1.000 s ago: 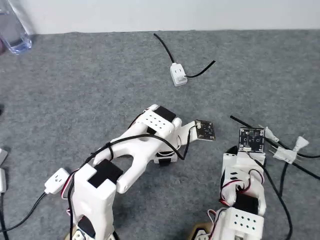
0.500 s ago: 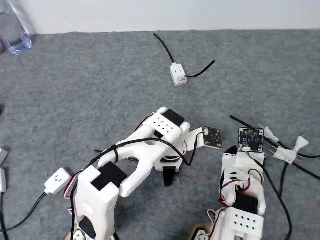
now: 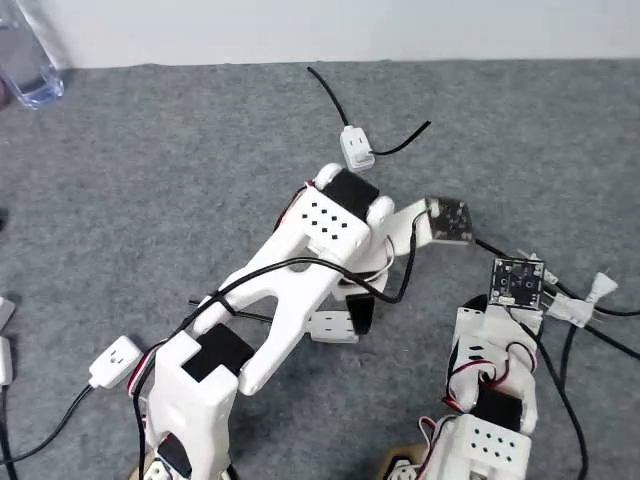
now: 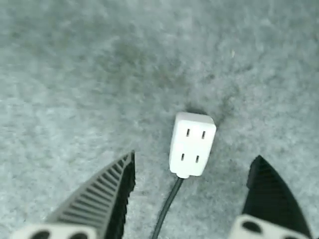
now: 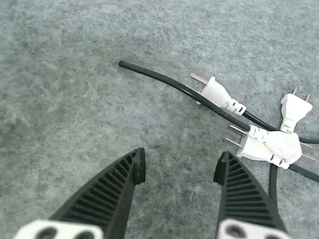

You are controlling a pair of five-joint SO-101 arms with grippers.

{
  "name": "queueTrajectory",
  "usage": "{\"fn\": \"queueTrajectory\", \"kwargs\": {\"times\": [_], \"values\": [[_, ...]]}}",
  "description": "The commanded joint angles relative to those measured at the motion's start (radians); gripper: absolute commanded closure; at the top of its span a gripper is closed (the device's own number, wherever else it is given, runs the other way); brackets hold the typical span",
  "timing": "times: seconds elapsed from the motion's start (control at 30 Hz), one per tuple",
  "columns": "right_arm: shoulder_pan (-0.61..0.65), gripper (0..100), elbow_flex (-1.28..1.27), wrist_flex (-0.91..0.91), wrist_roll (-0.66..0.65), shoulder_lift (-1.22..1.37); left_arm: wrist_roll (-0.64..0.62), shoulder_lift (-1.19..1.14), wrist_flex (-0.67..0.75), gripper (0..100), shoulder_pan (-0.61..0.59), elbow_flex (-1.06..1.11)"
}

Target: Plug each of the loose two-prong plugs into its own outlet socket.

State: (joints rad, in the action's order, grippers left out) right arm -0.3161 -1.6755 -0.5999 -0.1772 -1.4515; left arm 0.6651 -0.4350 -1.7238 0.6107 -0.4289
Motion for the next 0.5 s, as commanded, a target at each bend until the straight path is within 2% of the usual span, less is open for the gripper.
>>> {"fn": "queueTrajectory", "kwargs": {"times": [0.0,0.23,0.47], "values": [[-0.025,77.9,0.023,0.021,0.009,-0.007,-0.046,0.008,-0.031,66,0.020,-0.082],[-0.025,77.9,0.023,0.022,0.009,-0.007,-0.216,0.018,-0.032,66,0.068,-0.291],[-0.024,77.9,0.023,0.022,0.009,-0.007,-0.330,0.180,-0.032,66,0.044,-0.469]]}}
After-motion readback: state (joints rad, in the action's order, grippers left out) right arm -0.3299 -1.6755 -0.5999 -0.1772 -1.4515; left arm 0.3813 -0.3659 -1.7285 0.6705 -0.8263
